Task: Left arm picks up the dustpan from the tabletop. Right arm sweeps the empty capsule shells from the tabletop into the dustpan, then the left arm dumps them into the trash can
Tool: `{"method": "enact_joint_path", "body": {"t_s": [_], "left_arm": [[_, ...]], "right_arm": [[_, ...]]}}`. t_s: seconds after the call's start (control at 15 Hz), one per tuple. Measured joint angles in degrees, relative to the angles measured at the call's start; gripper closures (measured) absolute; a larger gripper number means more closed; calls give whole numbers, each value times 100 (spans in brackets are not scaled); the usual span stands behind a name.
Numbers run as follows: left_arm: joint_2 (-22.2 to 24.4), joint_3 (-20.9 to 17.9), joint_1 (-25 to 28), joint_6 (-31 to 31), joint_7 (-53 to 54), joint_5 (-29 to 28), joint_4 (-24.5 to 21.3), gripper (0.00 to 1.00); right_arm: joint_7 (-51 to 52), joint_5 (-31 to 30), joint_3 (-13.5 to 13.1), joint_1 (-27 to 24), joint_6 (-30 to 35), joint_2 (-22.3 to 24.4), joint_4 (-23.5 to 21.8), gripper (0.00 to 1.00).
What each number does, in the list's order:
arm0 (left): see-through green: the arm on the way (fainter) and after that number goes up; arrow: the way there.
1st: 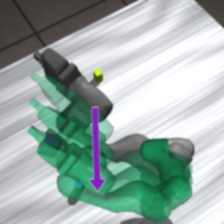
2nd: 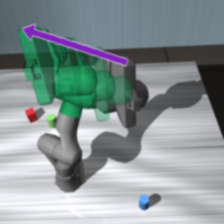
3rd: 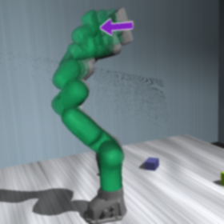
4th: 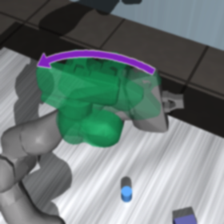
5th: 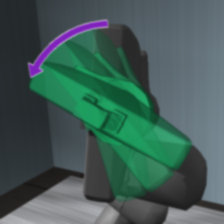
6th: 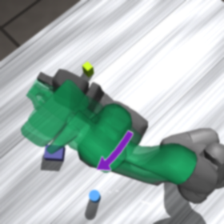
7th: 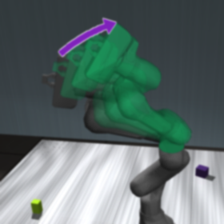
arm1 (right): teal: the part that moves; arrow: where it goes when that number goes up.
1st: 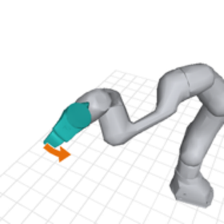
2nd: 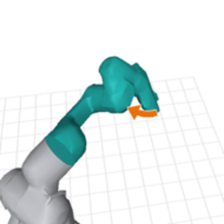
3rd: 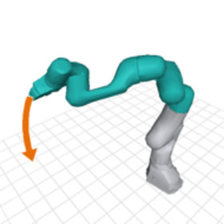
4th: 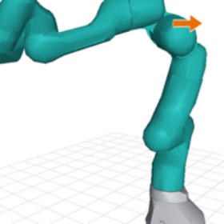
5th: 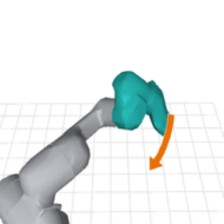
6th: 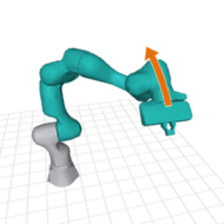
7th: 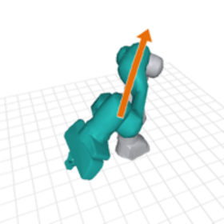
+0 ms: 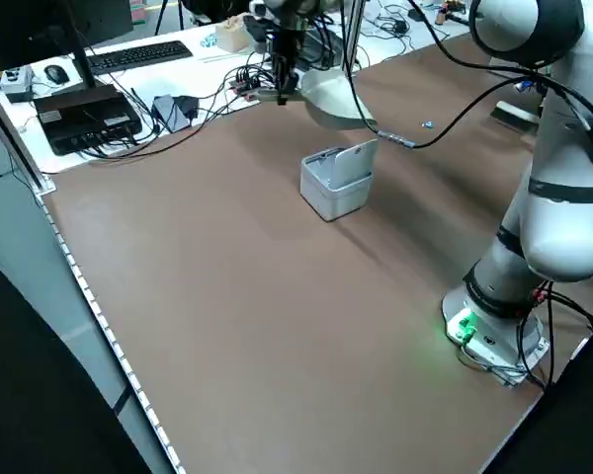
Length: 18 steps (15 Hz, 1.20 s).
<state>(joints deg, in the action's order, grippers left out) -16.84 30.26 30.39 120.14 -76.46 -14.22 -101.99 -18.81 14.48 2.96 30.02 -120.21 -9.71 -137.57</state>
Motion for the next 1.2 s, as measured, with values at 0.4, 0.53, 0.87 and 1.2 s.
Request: {"method": "enact_joint_path", "body": {"t_s": [0.4, 0.53, 0.87, 1.2], "left_arm": [[-39, 231, -554, 568, -1542, -645, -602, 67], [-132, 235, -802, 598, -1994, -874, -690, 67], [-458, 238, -1219, 613, -2882, -1295, -773, 67], [-901, 235, -1750, 623, -3831, -1473, -782, 67]], "right_arm": [[0, 0, -14, -401, 466, 0, 687, 74], [-52, -1, -23, -610, 893, -29, 1129, 74], [-342, -2, -36, -889, 1637, -475, 2243, 74], [-975, -3, 33, -715, 1747, -1267, 2962, 74]]}}
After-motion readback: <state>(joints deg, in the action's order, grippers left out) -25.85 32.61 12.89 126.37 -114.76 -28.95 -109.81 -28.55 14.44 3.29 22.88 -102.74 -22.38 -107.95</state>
